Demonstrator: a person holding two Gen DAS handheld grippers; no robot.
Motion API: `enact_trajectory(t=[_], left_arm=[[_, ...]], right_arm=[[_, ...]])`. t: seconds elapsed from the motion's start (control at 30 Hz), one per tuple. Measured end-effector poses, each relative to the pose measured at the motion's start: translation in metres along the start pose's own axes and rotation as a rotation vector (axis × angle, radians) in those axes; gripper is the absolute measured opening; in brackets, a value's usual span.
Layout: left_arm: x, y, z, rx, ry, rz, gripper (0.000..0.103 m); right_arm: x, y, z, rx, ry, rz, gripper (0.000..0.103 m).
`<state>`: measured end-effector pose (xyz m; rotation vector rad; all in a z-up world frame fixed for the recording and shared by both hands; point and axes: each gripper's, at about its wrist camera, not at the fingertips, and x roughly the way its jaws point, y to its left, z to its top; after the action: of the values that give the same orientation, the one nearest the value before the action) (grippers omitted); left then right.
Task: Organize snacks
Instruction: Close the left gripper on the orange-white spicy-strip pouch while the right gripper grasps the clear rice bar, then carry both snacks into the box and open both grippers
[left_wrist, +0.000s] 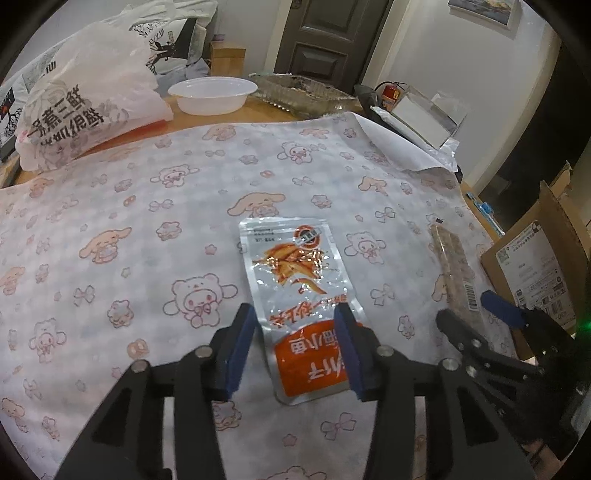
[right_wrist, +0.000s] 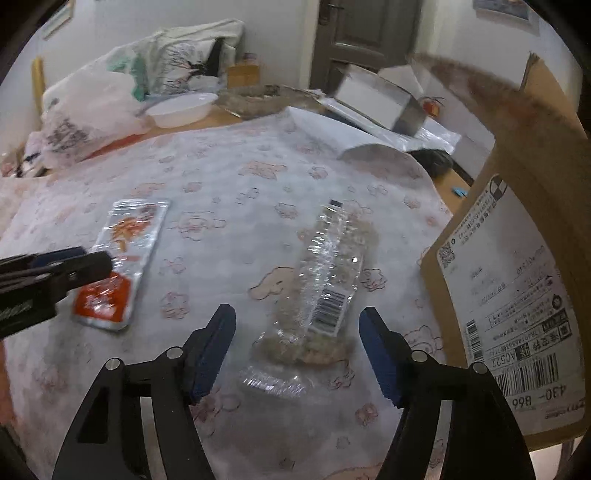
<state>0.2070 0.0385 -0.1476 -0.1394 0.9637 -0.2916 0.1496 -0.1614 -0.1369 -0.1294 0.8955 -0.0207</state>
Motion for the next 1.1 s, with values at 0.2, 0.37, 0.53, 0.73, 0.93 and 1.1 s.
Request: enact_trajectory(t=[0.2, 0.37, 0.53, 0.73, 0.93, 1.1], left_arm=[[0.0, 0.0, 0.0, 0.004, -0.001, -0.009, 0.043], [0.0, -0.003, 0.0, 0.019, 0.002, -0.014, 0.049], [0.002, -0.01, -0.001, 0.045, 0.018, -0.007, 0.065], [0.009, -0.023, 0.003, 0.059, 0.042, 0.048, 0.075], [0.018, -0.032, 0.007, 0.057, 0.028, 0.16, 0.066], [0.013, -0.035, -0.002, 0.105, 0.038, 0.181, 0.064]], right_arm=[[0.003, -0.001, 0.005, 0.009, -0.006, 0.005, 0.042], [0.003, 0.0, 0.004, -0.01, -0.01, 0.058, 0.04], [-0.007, 0.007, -0.002, -0.098, 0.016, 0.224, 0.04], [-0.015, 0.017, -0.012, -0.226, 0.023, 0.207, 0.05], [-0.006, 0.01, -0.008, -0.171, 0.025, 0.234, 0.043], [-0.012, 0.011, -0.014, -0.2, 0.025, 0.271, 0.041]])
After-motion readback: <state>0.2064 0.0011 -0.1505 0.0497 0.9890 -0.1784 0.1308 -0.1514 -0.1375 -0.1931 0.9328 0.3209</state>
